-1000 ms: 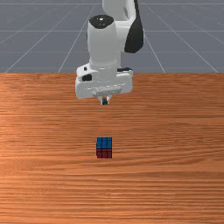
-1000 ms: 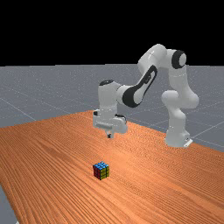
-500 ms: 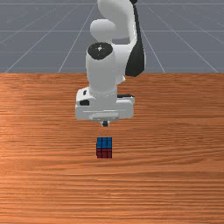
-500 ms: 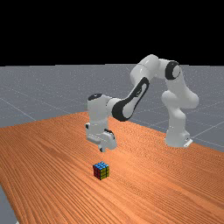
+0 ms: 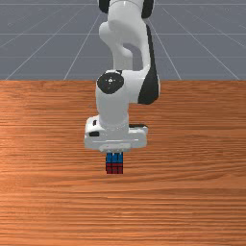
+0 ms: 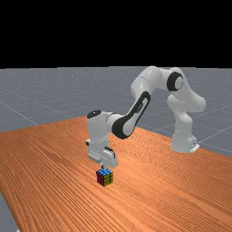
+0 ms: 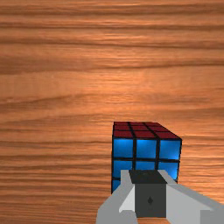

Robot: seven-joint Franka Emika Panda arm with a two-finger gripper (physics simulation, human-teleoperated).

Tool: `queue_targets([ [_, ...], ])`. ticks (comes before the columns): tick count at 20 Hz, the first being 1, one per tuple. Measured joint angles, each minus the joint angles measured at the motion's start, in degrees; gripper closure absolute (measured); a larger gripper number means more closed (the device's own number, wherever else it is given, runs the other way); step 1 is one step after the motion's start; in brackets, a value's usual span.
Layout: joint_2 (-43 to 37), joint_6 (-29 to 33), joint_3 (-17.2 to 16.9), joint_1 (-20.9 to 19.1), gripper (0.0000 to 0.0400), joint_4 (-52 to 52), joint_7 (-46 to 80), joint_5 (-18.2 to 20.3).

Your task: Rotate the cube till the blue face upward

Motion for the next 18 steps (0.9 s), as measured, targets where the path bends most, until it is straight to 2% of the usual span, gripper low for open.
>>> queue_targets([
  [4, 3.23, 0.34, 0.18, -0.43, 0.0399, 2.20, 0.24, 0.34],
  [10, 3.33, 0.66, -0.08, -0.04, 0.0397, 2.52, 2.56, 0.78],
  [13, 2.99, 0.75, 0.22, 2.11, 0.0342, 2.42, 4.92, 0.31],
  [14, 2.91, 0.79, 0.52, 3.04, 0.0344, 2.64, 5.57, 0.13],
  [16, 3.40, 0.80, 1.44, 5.02, 0.0380, 2.83, 6.65, -0.06],
  [18, 4.45, 0.80, 2.00, 6.19, 0.0393, 2.56, 7.17, -0.16],
])
